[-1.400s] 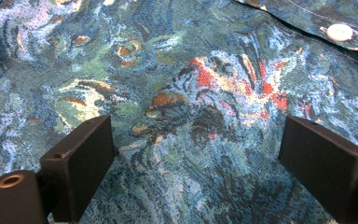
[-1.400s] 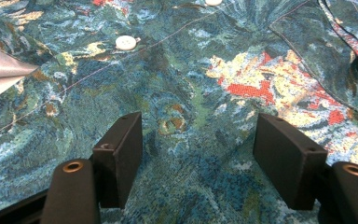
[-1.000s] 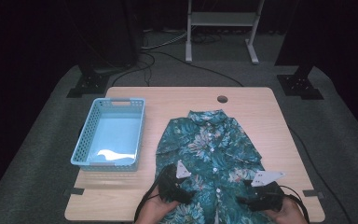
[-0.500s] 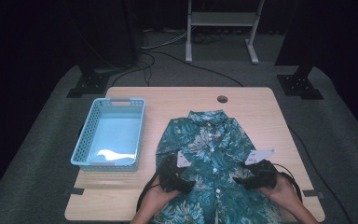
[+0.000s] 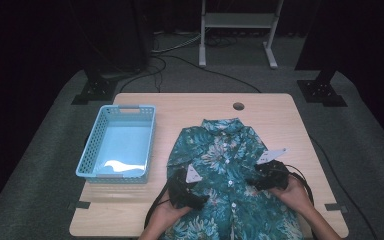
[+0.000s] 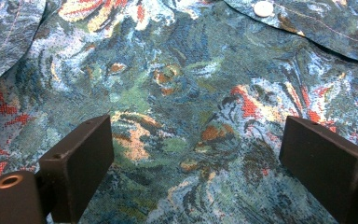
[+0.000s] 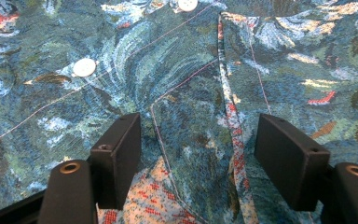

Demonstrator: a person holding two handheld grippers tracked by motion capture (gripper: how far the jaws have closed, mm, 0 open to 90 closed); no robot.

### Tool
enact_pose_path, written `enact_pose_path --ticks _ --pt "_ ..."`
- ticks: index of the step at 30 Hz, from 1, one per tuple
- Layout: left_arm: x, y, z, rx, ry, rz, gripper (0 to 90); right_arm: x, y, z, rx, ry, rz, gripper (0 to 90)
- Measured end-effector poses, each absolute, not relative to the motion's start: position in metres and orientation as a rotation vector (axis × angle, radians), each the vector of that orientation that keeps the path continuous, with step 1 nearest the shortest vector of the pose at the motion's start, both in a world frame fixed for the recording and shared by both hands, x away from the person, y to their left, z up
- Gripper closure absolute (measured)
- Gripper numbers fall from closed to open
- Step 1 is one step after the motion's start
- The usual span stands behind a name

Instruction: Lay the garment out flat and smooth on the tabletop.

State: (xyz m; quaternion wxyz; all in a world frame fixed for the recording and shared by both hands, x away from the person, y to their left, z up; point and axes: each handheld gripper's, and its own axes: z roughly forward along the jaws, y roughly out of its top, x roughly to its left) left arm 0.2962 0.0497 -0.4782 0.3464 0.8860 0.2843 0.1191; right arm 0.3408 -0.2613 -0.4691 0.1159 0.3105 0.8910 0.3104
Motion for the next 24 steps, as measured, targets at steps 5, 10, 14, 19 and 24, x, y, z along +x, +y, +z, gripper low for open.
enact_pose_path --ticks 5,10,14,19,24 --pt "0.29 0.047 -0.477 2.326 0.721 0.292 9.0 0.331 -0.262 -0.47 0.902 2.607 0.92 31.2" --pt "0.283 0.042 -0.474 2.38 0.701 0.263 6.2 0.314 -0.264 -0.471 0.872 2.61 0.947 31.3" --pt "0.282 0.041 -0.474 2.366 0.702 0.253 6.3 0.301 -0.266 -0.472 0.84 2.618 0.964 31.4" --pt "0.282 0.038 -0.474 2.362 0.692 0.266 6.3 0.286 -0.268 -0.473 0.806 2.633 0.981 31.4" --pt "0.282 0.037 -0.475 2.359 0.692 0.274 6.3 0.273 -0.27 -0.474 0.781 2.638 0.997 31.5"
